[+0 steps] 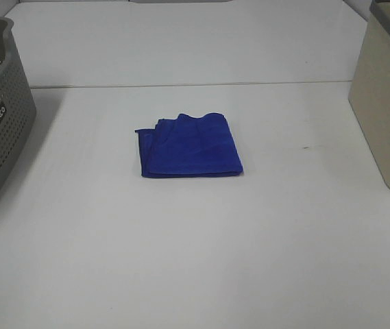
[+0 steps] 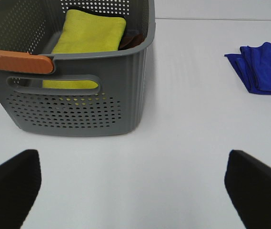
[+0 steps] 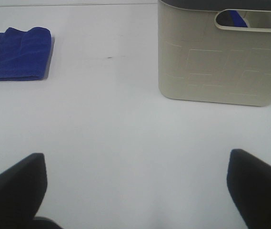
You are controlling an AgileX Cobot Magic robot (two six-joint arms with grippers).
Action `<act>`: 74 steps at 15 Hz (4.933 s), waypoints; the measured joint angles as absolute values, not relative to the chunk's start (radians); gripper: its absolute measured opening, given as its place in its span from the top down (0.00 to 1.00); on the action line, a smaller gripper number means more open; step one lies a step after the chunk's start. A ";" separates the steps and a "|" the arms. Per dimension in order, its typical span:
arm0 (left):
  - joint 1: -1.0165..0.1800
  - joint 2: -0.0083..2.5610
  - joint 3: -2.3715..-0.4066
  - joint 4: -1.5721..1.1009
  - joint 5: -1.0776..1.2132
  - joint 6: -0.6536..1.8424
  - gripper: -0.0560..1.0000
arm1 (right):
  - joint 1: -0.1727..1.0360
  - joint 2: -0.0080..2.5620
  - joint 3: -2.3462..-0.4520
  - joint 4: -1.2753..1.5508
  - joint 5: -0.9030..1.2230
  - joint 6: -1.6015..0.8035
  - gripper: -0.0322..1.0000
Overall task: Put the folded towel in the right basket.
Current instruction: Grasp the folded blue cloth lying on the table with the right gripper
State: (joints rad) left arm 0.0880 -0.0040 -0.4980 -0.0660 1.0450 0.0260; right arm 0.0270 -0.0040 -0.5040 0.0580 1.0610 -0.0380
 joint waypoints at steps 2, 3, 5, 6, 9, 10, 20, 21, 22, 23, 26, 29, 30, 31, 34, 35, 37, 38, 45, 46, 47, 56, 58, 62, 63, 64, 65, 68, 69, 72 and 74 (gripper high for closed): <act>0.088 -0.004 -0.498 -0.066 1.045 0.026 0.03 | 0.027 -0.004 -0.504 0.058 1.061 -0.038 0.02; 0.088 -0.004 -0.498 -0.066 1.045 0.026 0.03 | 0.027 -0.004 -0.504 0.058 1.061 -0.038 0.02; 0.088 -0.004 -0.498 -0.066 1.045 0.026 0.03 | 0.027 -0.004 -0.504 0.058 1.061 -0.038 0.02; 0.088 -0.004 -0.498 -0.066 1.045 0.026 0.03 | 0.027 -0.004 -0.504 0.058 1.061 -0.038 0.02; 0.088 -0.004 -0.498 -0.066 1.045 0.026 0.03 | 0.027 -0.004 -0.504 0.058 1.061 -0.038 0.02; 0.088 -0.004 -0.498 -0.066 1.045 0.026 0.03 | 0.027 -0.004 -0.504 0.058 1.061 -0.038 0.02; 0.088 -0.004 -0.498 -0.066 1.045 0.026 0.03 | 0.027 -0.004 -0.504 0.058 1.061 -0.038 0.02; 0.088 -0.004 -0.498 -0.066 1.045 0.026 0.03 | 0.027 -0.004 -0.504 0.058 1.061 -0.038 0.02; 0.088 -0.004 -0.498 -0.066 1.045 0.026 0.03 | 0.027 -0.004 -0.504 0.058 1.061 -0.038 0.02; 0.088 -0.004 -0.498 -0.066 1.045 0.026 0.03 | 0.027 -0.004 -0.504 0.058 1.061 -0.038 0.02; 0.088 -0.004 -0.498 -0.066 1.045 0.026 0.03 | 0.027 -0.004 -0.504 0.061 1.061 -0.038 0.02; 0.088 -0.004 -0.498 -0.066 1.045 0.026 0.03 | 0.027 -0.004 -0.504 0.062 1.061 -0.038 0.02; 0.088 -0.004 -0.498 -0.066 1.045 0.026 0.03 | 0.027 -0.004 -0.504 0.062 1.061 -0.038 0.02; 0.088 -0.004 -0.498 -0.066 1.045 0.026 0.03 | 0.027 -0.004 -0.504 0.065 1.061 -0.038 0.02; 0.088 -0.004 -0.498 -0.066 1.045 0.026 0.03 | 0.027 -0.004 -0.504 0.068 1.061 -0.038 0.02; 0.088 -0.004 -0.498 -0.066 1.045 0.026 0.03 | 0.027 -0.004 -0.504 0.068 1.061 -0.038 0.02; 0.088 -0.004 -0.498 -0.066 1.045 0.026 0.03 | 0.027 -0.004 -0.504 0.068 1.061 -0.038 0.02; 0.088 -0.004 -0.498 -0.066 1.045 0.026 0.03 | 0.027 -0.004 -0.504 0.068 1.061 -0.038 0.02; 0.088 -0.004 -0.498 -0.066 1.045 0.026 0.03 | 0.027 0.342 -0.657 0.140 1.073 -0.031 0.02; 0.088 -0.004 -0.498 -0.066 1.045 0.026 0.03 | 0.027 0.491 -0.753 0.168 1.096 -0.017 0.02; 0.088 -0.004 -0.498 -0.066 1.045 0.026 0.03 | 0.027 0.655 -0.855 0.196 1.123 -0.014 0.02; 0.088 -0.004 -0.498 -0.066 1.045 0.026 0.03 | 0.164 1.602 -1.476 0.404 1.036 -0.075 0.04; 0.088 -0.004 -0.498 -0.066 1.045 0.026 0.03 | 0.219 1.820 -1.575 0.446 1.019 -0.089 0.04; 0.088 -0.004 -0.498 -0.066 1.045 0.026 0.03 | 0.224 2.100 -1.718 0.492 1.018 -0.149 0.05; 0.088 -0.004 -0.498 -0.066 1.045 0.026 0.03 | 0.221 2.166 -1.766 0.492 1.019 -0.155 0.05; 0.088 -0.004 -0.498 -0.066 1.045 0.026 0.03 | 0.215 2.218 -1.820 0.493 1.031 -0.154 0.05; 0.088 -0.004 -0.498 -0.066 1.045 0.026 0.03 | 0.202 2.273 -1.882 0.506 1.045 -0.152 0.05; 0.088 -0.004 -0.498 -0.066 1.045 0.026 0.03 | 0.176 2.420 -2.015 0.606 1.080 -0.186 0.05; 0.088 -0.004 -0.498 -0.066 1.045 0.026 0.03 | 0.177 2.447 -2.022 0.630 1.087 -0.201 0.05; 0.088 -0.004 -0.498 -0.066 1.045 0.026 0.03 | 0.178 2.501 -2.024 0.639 1.089 -0.226 0.06; 0.088 -0.004 -0.498 -0.066 1.045 0.026 0.03 | 0.177 2.514 -2.028 0.646 1.088 -0.233 0.06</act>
